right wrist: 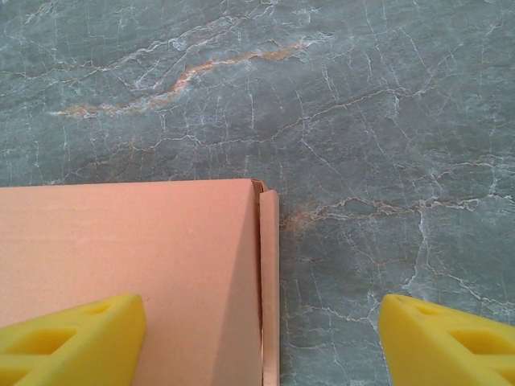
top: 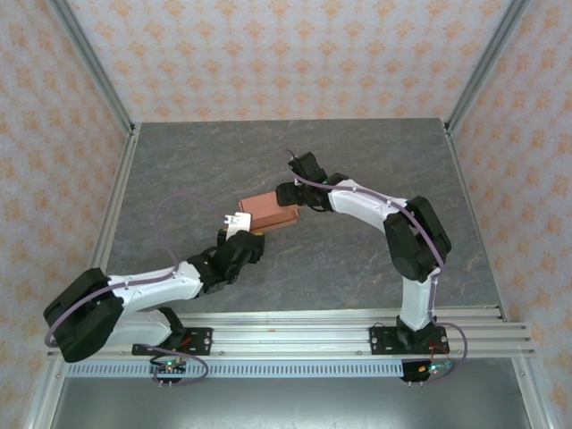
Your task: Fold the paper box
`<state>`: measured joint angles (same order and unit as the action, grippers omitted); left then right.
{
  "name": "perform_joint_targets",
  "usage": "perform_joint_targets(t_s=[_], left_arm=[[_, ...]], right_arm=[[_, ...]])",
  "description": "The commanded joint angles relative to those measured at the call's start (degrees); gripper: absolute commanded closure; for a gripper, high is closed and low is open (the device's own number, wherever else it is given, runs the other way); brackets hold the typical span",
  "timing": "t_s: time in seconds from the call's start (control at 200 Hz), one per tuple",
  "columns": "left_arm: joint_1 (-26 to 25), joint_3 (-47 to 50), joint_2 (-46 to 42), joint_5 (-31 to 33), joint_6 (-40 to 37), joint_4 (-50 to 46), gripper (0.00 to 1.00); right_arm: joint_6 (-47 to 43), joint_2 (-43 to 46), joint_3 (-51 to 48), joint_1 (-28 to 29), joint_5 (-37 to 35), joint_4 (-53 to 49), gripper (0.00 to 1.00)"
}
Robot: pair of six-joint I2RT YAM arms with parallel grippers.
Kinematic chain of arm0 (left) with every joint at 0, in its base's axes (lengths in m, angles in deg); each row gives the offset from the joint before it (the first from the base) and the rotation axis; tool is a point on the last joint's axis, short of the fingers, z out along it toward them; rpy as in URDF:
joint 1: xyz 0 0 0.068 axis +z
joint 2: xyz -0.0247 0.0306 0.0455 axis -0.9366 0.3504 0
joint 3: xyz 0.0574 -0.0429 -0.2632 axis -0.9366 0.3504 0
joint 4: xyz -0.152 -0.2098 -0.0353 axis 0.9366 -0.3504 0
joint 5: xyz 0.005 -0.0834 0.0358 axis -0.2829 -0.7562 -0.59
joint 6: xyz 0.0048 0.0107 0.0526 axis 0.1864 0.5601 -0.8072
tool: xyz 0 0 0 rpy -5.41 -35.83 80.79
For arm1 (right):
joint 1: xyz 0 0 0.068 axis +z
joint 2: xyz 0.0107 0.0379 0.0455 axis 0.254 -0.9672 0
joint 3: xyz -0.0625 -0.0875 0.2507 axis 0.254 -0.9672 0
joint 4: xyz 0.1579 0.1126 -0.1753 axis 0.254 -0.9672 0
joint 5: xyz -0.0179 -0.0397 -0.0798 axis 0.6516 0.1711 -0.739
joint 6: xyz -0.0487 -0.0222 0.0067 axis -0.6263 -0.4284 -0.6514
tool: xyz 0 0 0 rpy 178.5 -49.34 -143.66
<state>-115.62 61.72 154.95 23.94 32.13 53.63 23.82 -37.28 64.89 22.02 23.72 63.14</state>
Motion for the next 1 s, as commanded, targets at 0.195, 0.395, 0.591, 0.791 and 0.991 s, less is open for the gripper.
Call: perform_joint_targets(t_s=[0.195,0.395,0.591,0.791,0.991], left_arm=[[2.53,-7.15,-12.82,-12.86,-1.16,-18.74,0.27],[10.93,-11.16,-15.39,-22.93,1.58,-22.59,0.27],[20.69,-15.20,-8.40,-29.67,3.83,-20.66,0.28],[24.96,-18.74,3.82,-31.27,5.05,-16.28,0.31],[25.30,-19.80,10.14,-31.23,4.88,-14.10,0.36]], right_arm=[[0.82,-0.74,-0.06,0.73,-1.81,-0.03,0.24],[0.82,-1.03,-0.01,0.76,-1.66,0.02,0.24],[0.67,-0.94,0.22,0.72,-1.76,-0.29,0.24],[0.88,-0.93,-0.17,0.82,-1.55,-0.25,0.24],[2.20,-1.09,-1.45,1.06,-0.01,1.07,0.25]])
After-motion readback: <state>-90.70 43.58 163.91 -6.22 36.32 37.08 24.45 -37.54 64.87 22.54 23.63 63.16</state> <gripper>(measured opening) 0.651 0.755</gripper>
